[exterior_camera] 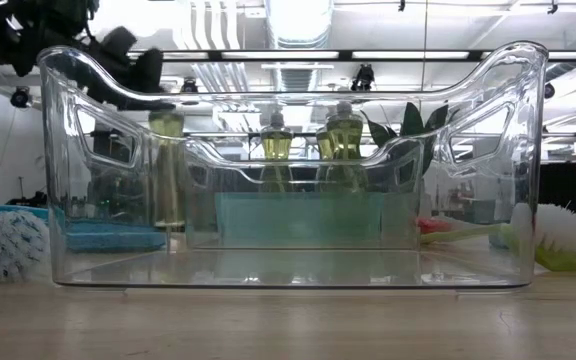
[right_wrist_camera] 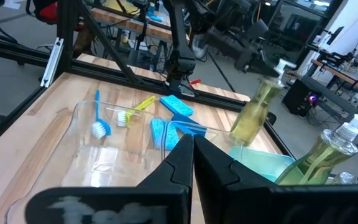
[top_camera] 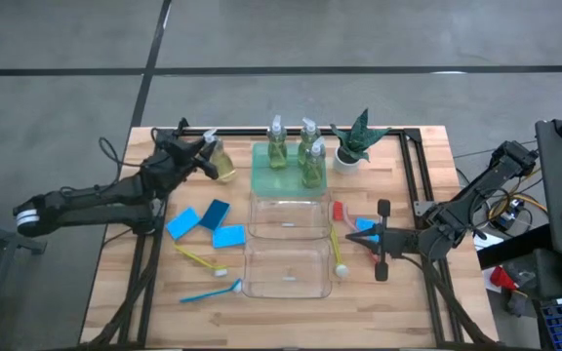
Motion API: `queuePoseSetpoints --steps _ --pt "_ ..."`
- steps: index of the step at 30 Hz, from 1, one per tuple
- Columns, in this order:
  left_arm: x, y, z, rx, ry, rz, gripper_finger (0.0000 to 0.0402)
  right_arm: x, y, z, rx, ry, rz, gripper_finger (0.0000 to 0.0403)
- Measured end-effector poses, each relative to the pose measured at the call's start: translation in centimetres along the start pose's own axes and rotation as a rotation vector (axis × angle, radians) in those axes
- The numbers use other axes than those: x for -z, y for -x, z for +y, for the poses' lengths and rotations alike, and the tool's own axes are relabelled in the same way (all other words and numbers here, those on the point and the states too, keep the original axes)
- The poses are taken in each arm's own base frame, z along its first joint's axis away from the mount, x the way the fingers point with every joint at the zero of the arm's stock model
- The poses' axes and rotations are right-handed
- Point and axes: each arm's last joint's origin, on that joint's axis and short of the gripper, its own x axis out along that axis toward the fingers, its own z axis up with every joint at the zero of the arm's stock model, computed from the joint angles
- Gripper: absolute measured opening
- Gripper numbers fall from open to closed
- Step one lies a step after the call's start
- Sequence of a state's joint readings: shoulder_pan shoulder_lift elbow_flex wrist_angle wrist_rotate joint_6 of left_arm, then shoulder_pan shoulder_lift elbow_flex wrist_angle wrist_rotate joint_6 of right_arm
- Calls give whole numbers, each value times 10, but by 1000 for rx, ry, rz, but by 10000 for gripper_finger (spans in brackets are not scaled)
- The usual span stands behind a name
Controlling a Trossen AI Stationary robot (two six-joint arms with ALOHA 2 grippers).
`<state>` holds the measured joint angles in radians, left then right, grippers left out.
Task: Pick & Place Kitchen Sink Supplies
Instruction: Put the transparent soap dispenser into the blue bin
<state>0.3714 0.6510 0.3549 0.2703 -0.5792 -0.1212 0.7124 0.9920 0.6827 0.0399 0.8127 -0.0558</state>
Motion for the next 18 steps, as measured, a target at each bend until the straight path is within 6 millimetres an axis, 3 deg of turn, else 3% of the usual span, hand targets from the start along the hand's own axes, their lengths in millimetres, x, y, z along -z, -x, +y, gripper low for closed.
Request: queuePoseSetpoints --steps 18 --pt "-52 -2 -14 230 87 -99 98 0 0 0 0 1 1 8"
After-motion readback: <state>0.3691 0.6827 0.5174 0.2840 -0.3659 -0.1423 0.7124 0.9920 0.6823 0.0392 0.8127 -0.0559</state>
